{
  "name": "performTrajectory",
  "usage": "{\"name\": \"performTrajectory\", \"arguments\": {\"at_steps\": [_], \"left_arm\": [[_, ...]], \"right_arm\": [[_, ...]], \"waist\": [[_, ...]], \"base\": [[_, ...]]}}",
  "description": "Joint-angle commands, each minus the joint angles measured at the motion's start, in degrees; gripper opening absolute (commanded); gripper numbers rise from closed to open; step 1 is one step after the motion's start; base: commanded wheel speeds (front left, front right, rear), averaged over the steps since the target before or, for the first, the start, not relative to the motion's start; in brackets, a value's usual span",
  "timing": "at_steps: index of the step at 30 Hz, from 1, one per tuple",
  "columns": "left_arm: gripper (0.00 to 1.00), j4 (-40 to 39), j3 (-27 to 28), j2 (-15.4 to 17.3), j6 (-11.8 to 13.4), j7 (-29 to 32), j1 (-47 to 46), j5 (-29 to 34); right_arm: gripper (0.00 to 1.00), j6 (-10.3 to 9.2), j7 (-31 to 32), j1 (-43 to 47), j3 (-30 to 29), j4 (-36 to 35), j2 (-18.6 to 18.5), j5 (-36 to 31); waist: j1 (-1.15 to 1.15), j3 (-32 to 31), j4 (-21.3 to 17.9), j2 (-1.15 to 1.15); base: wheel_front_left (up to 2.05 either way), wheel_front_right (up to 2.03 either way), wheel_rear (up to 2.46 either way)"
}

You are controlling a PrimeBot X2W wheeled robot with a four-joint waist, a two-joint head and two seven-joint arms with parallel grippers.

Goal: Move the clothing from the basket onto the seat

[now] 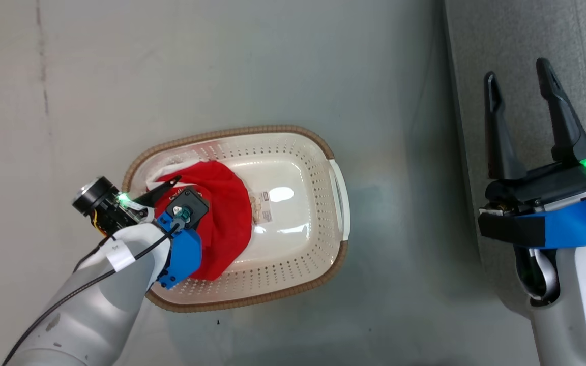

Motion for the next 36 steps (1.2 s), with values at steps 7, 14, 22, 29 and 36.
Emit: {"name": "performTrajectory", "arguments": {"at_steps": [7, 14, 22, 29, 36], "left_arm": [[1.0, 4.5, -5.1, 0.5, -0.1, 6.0, -5.5, 0.8], [1.0, 5.5, -8.7, 1.2, -0.1, 10.9, -7.8, 0.4], [1.0, 5.9, -11.2, 1.3, -0.1, 16.7, -9.4, 0.3], [1.0, 6.0, -12.4, 0.1, -0.1, 21.5, -10.7, -1.7], [1.0, 6.1, -13.8, -1.7, -0.1, 27.1, -12.7, -3.3]], "right_arm": [[1.0, 0.03, 0.0, -3.2, -0.3, -1.5, -0.4, -0.7], [1.0, 0.03, 0.0, -3.9, -0.8, -2.3, -0.1, -1.2], [1.0, 0.03, 0.0, -3.9, -1.4, -2.9, 0.0, -1.9], [1.0, 0.03, 0.0, -3.9, -1.7, -3.5, 0.2, -2.5], [1.0, 0.03, 0.0, -4.5, -1.9, -4.3, 0.4, -3.1]], "waist": [[-0.01, 6.4, -1.5, 0.0], [-0.01, 8.8, -1.9, 0.0], [-0.01, 10.8, -2.1, 0.0], [-0.01, 12.7, -2.3, 0.0], [-0.01, 14.8, -2.9, 0.0]], "base": [[0.0, 0.0, 0.0], [0.0, 0.0, 0.0], [0.0, 0.0, 0.0], [0.0, 0.0, 0.0], [0.0, 0.0, 0.0]]}}
